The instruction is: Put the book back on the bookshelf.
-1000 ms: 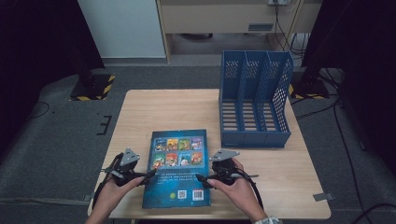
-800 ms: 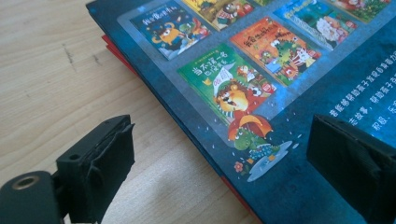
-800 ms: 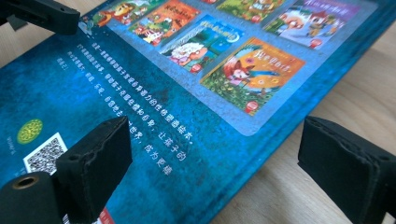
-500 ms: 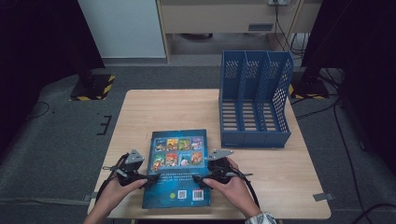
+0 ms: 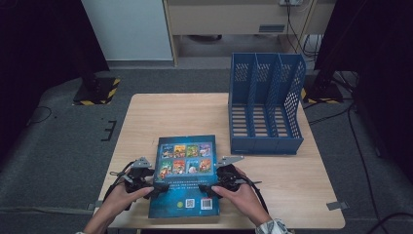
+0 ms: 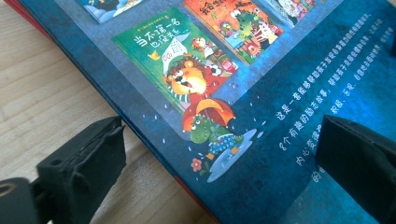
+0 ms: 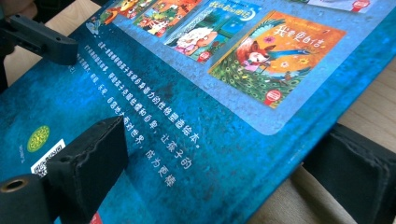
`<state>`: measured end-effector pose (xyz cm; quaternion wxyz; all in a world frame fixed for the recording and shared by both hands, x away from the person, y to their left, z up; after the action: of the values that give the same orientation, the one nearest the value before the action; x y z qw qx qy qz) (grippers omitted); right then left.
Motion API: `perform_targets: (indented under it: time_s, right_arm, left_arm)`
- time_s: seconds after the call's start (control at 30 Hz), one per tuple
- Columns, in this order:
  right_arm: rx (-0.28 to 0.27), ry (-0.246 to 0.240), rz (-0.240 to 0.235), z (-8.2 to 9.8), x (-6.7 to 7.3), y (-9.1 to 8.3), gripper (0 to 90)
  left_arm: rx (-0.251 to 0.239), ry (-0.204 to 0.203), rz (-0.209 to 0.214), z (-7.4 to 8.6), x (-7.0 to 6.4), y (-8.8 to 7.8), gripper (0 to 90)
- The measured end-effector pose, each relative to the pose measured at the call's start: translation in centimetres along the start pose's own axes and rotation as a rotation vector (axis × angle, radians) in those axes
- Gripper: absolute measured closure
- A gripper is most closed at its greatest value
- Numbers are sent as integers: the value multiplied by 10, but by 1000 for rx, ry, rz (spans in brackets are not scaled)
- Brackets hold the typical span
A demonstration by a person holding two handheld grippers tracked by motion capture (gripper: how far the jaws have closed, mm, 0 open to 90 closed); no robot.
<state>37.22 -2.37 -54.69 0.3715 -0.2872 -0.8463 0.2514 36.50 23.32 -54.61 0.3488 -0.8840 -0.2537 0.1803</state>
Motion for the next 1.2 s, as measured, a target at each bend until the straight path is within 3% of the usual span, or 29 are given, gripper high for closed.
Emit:
perform_targets:
  time_s: [0.03,0.1,0.23,0.4,0.63,0.7,1.2]
  right_arm:
    - [3,6,-11,0,0,2,73]
    - [9,10,-13,-1,-1,3,73]
    - [15,6,-10,-1,0,3,76]
    - [6,-11,27,-1,2,2,109]
    - [-22,-5,44,-10,7,-7,152]
    - [-25,-29,63,-15,9,-9,162]
    - [-43,-16,91,-35,9,-20,262]
  left_arm:
    - [-21,-34,61,3,3,4,5]
    - [-24,-19,72,2,3,4,25]
    - [26,11,41,-2,1,2,25]
    - [28,10,4,-2,-1,-1,69]
    - [-38,0,-44,-10,-2,-15,162]
    - [-42,6,-57,-13,-2,-18,175]
    - [-46,42,-117,-29,-2,-31,245]
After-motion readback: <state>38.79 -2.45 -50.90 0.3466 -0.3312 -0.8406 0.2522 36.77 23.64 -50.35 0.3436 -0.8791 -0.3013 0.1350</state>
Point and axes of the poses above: each handheld gripper's, and its own axes: y roughly forward along the jaws, z roughly out of its underside, x roughly to its left, the point moved 5 cm from there along y, roughly forward along the jaws, and after that the axes turned 14 degrees about y, right-handed, at the moved point
